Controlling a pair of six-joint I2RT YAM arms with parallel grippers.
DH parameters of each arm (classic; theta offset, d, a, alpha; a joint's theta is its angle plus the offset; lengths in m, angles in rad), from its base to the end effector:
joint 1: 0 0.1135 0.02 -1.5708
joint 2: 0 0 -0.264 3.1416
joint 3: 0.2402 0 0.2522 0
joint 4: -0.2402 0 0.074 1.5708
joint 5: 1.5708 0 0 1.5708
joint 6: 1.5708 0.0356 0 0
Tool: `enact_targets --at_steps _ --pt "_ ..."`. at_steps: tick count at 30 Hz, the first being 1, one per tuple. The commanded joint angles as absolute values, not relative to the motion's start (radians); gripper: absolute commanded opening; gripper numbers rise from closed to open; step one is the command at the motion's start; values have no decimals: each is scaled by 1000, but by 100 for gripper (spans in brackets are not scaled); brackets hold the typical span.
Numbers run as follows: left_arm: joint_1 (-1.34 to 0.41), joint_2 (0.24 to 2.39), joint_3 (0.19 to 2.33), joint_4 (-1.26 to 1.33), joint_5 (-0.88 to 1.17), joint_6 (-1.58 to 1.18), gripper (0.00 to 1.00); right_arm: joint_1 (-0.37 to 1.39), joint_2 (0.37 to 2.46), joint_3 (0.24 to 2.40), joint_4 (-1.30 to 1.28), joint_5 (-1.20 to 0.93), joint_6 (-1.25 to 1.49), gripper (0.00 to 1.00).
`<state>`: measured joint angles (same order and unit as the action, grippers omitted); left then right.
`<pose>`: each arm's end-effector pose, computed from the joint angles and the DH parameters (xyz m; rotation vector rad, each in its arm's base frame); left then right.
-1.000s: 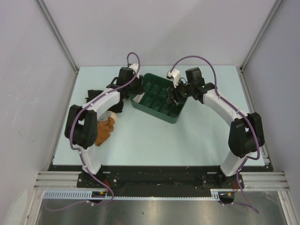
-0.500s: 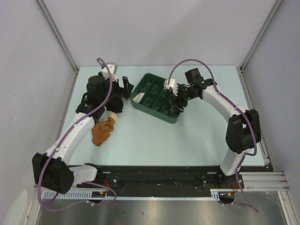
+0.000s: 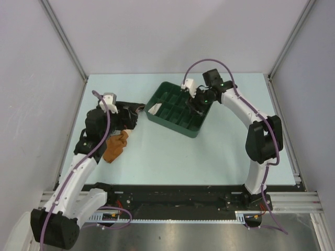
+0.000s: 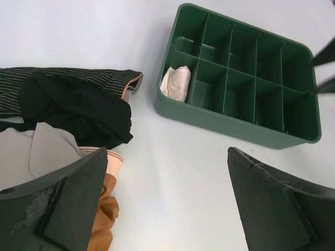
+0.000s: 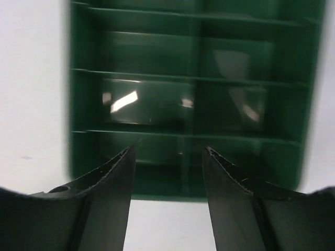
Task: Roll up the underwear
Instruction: Move the storage box to the center of the board.
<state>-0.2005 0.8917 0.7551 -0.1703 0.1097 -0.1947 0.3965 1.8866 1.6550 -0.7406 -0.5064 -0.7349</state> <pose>0.2043 -0.0455 0.3120 0.0815 1.8911 -0.3737 0.3747 0.1756 0.2798 -1.4659 1.9470 0.4934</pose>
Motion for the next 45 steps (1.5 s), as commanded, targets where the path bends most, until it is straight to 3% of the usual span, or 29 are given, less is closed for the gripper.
enact_targets --at_steps 1,16,25,28,34,37,45 --pt "-196 772 680 -198 113 -210 100 318 1966 1744 -704 -430 -687 57" --pt "-196 641 644 -298 137 -236 100 344 2172 1948 -753 -511 -643 50" --pt "-196 606 634 -319 123 -241 100 370 2226 1953 -778 -497 -635 46" --pt "-196 604 634 -324 124 -241 100 373 2233 1941 -770 -486 -630 41" --pt "-196 588 632 -337 118 -242 100 374 2241 1944 -735 -434 -611 9" --pt "-196 581 629 -341 112 -244 100 365 2234 1950 -704 -428 -581 1" --pt "-196 594 635 -336 115 -249 100 299 2255 2013 -664 -419 -520 0"
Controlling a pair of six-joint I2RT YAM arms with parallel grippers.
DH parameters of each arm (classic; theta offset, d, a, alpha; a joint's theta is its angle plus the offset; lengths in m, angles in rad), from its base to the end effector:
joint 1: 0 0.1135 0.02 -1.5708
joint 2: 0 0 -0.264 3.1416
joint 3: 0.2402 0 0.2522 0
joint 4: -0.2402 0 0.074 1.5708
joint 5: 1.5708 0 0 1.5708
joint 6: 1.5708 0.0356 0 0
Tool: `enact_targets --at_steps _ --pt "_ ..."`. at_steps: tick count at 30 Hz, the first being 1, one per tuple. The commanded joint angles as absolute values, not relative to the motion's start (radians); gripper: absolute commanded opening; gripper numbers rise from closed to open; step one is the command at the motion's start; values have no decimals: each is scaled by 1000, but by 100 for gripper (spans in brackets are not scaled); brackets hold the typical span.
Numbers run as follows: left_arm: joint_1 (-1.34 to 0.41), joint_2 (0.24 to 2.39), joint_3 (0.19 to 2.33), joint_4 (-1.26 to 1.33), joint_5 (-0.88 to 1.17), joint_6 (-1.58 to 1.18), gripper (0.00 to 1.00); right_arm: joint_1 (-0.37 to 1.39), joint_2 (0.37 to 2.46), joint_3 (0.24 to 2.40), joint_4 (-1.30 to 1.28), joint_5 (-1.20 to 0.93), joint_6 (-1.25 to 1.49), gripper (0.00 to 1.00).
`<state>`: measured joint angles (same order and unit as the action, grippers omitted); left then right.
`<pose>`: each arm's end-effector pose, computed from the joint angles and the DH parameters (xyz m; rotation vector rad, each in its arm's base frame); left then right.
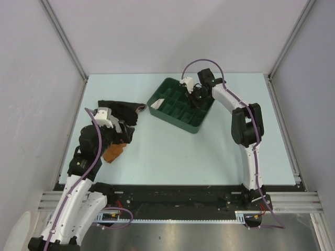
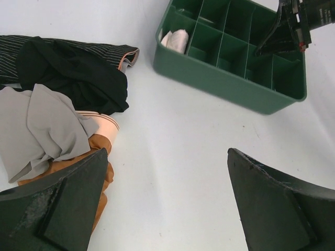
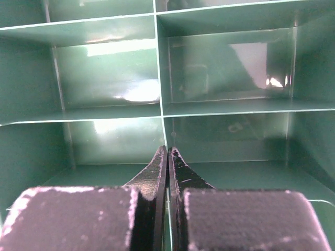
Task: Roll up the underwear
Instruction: Move the storage box to the center of the board.
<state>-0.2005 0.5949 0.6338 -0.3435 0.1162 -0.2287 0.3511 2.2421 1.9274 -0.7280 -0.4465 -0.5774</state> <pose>0.1443 -0.0335 0.2981 0.0541 1.8923 -0.4031 0.4540 0.1827 0.2098 -1.2706 2.1909 0.4931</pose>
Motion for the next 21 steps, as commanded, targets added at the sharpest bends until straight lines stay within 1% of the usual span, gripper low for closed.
enact_targets --at_steps 1,15,21 --pt "-196 597 635 -334 117 -249 100 285 2258 2029 -664 -425 -520 0" --pt "-196 621 644 -322 126 -256 100 209 2338 2135 -683 -420 -584 0" --pt "-196 626 646 -321 130 -256 100 201 2345 2138 -716 -468 -681 1"
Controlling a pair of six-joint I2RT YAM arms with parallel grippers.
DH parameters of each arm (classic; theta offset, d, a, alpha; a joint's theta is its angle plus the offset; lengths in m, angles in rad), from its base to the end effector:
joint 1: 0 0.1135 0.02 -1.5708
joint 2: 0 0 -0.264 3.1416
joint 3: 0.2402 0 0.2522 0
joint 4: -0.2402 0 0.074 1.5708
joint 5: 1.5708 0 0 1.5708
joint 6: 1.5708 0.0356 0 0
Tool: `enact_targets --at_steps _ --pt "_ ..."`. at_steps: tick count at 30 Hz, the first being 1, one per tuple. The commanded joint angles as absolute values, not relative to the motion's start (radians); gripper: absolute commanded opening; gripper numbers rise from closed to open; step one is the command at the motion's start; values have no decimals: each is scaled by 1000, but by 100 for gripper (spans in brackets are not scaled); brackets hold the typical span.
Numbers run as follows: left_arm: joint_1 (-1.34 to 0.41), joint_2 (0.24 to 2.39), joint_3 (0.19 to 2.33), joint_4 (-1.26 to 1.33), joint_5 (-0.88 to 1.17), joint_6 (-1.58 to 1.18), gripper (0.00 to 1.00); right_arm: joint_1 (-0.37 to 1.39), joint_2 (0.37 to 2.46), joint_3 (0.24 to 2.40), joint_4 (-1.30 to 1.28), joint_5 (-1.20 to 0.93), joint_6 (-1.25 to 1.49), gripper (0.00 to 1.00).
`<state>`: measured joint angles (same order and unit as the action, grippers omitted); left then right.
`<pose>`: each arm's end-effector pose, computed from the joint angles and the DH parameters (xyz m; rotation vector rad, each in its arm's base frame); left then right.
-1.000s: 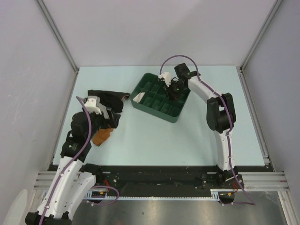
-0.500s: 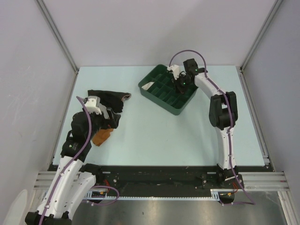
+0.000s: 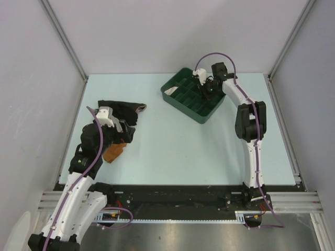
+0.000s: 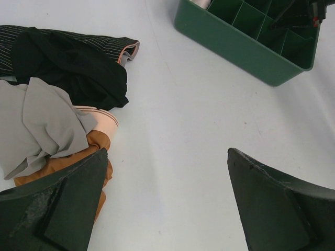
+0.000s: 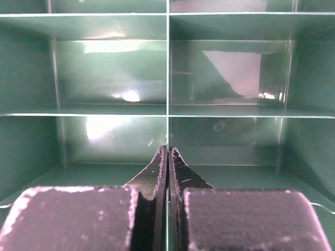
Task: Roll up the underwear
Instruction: Move the storage box to the center of the board, then reset both arms
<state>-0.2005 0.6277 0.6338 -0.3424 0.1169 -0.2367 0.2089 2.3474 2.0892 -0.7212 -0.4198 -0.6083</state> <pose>0.1502 -0.0348 0.2939 0.0451 1.9251 -0.4060 0.5023 0.1213 0.2089 -1.1241 2.1944 0.3650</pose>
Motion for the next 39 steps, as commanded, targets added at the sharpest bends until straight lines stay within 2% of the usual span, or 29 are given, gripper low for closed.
enact_targets --at_steps 1,7,13,17,20,26,28,30,32,33,39 --pt "-196 626 644 -321 130 -256 100 201 2344 2137 -724 -472 -707 1" --pt "-196 634 643 -316 140 -261 100 201 2393 2238 -770 -474 -778 2" --pt "-196 638 647 -321 141 -262 100 201 2442 2330 -753 -439 -743 11" --pt "-196 640 660 -331 140 -264 100 198 2425 2333 -706 -410 -690 30" --pt "-196 637 676 -342 143 -261 100 189 2387 2319 -713 -428 -672 37" --pt "-196 626 727 -376 146 -249 100 170 2179 2214 -730 -437 -666 51" --pt "-196 615 764 -394 146 -247 100 163 2076 2143 -726 -455 -657 54" --pt "-196 595 808 -403 152 -247 100 147 2004 2053 -703 -486 -626 61" --pt "-196 580 836 -413 143 -247 100 134 1886 1984 -672 -535 -582 77" --pt "-196 563 860 -417 141 -244 100 123 1840 1895 -620 -546 -554 99" --pt "-196 520 948 -491 126 -216 100 65 1571 1674 -468 -555 -278 100"
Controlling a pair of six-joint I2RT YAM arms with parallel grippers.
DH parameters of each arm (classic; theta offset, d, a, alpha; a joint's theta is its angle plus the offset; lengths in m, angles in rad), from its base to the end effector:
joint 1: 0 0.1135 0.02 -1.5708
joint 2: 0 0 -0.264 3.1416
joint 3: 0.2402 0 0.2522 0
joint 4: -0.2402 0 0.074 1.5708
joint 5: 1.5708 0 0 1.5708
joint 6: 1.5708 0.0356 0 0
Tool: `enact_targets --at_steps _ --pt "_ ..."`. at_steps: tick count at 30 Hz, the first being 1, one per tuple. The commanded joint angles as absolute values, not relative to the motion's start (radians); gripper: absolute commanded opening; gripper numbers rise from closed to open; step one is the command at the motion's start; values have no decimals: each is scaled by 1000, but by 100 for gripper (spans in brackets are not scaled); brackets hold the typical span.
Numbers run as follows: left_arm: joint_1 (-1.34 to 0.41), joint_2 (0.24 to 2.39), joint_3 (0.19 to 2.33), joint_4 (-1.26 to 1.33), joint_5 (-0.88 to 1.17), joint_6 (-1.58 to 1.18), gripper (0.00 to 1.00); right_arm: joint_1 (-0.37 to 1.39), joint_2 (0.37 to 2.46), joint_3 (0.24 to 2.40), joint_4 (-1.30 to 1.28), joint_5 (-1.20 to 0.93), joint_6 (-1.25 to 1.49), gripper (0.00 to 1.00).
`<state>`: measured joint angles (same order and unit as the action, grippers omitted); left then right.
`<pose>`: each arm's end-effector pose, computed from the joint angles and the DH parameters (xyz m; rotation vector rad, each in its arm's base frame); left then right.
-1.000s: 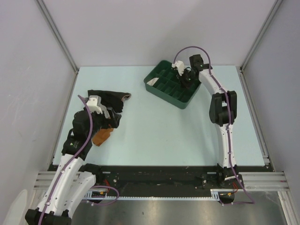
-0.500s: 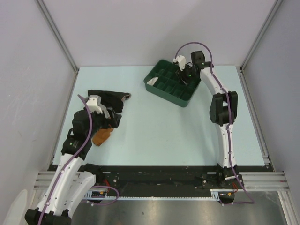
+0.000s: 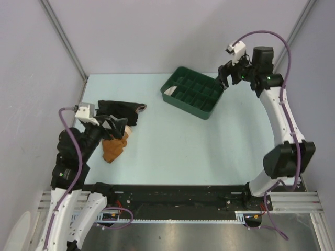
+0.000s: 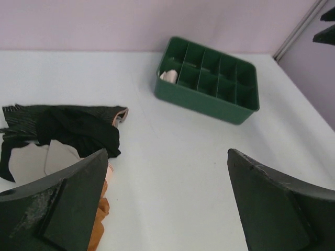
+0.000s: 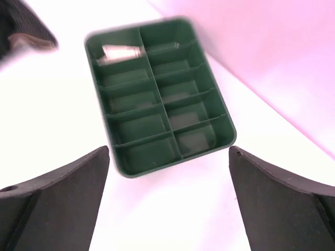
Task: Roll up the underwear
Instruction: Reset both arms
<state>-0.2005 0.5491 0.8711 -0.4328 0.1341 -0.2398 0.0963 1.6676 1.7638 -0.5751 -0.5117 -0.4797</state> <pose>0.1135 -0.0279 0.3736 0.0686 1.6986 -0.4428 0.3734 0.0536 0.4111 -0.8598 1.8001 0.2779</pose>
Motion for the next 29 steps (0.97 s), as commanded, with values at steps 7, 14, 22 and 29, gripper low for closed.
enact_targets --at_steps 7,14,22,29 --pt "-196 456 985 -577 123 -192 100 -44 1326 1428 -354 -511 -15 100" --pt "-196 408 988 -607 141 -184 100 -60 1198 1399 -422 -514 -21 100" --pt "-196 371 988 -630 144 -173 100 -64 1114 1361 -433 -486 23 100" --pt "-196 361 999 -652 135 -172 100 -69 1101 1342 -408 -509 67 100"
